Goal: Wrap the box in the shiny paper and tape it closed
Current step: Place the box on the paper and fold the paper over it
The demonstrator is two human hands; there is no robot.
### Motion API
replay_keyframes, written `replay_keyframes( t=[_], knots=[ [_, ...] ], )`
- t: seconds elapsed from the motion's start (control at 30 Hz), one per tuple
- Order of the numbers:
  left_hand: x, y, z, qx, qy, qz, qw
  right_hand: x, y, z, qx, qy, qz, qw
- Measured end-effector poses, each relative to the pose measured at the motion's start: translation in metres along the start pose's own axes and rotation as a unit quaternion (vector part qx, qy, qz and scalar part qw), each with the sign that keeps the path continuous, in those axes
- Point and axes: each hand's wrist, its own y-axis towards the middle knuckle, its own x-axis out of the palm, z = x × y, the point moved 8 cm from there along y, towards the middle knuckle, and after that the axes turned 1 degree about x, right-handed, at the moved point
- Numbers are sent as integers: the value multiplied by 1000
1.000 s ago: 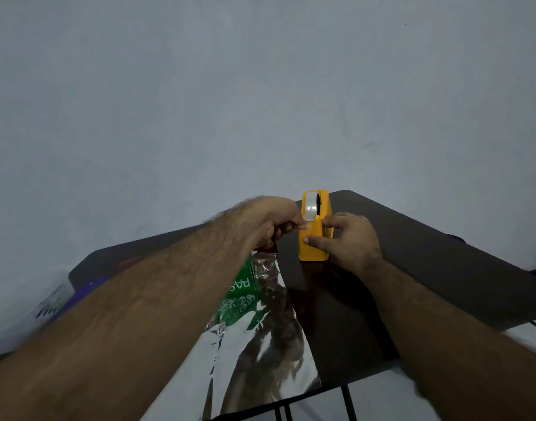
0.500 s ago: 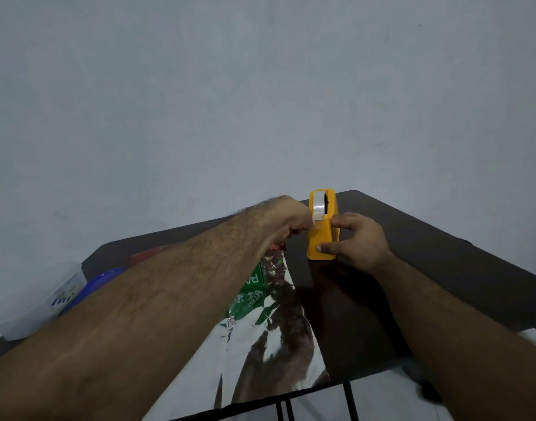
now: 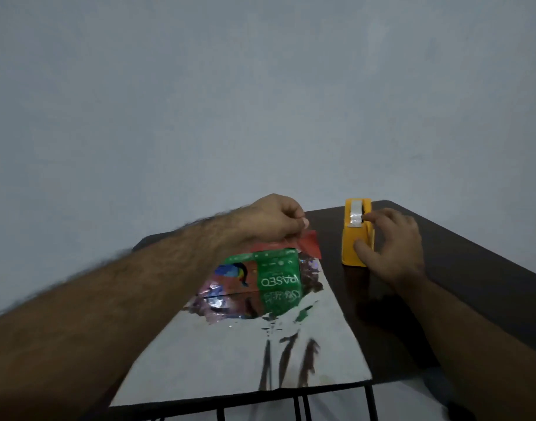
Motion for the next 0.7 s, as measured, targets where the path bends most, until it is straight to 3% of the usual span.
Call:
replay_keyframes(
  t=[0.1, 0.17, 0.27, 0.37, 0.43, 0.53, 0.7],
  knots=[
    [-38, -23, -21, 16, 0, -6, 1000, -10, -1, -58, -106, 37, 91, 989],
    [-63, -39, -34, 25, 26, -3, 999, -5, 4, -105, -129, 103, 59, 985],
    [-93, -63, -53, 24, 58, -10, 998, 25, 13, -164, -23, 215, -92, 972],
    [-111, -77, -63, 23, 107, -10, 994, 63, 11, -204, 109, 327, -238, 908],
    [-117, -83, -68, 26, 137, -22, 990, 80, 7, -227, 135, 351, -298, 878],
    [-122, -87, -72, 30, 208, -33, 977, 96, 3, -248, 153, 313, -343, 872],
    [-125, -86, -72, 49, 278, -29, 959, 110, 1, -257, 179, 248, -343, 888]
  ],
)
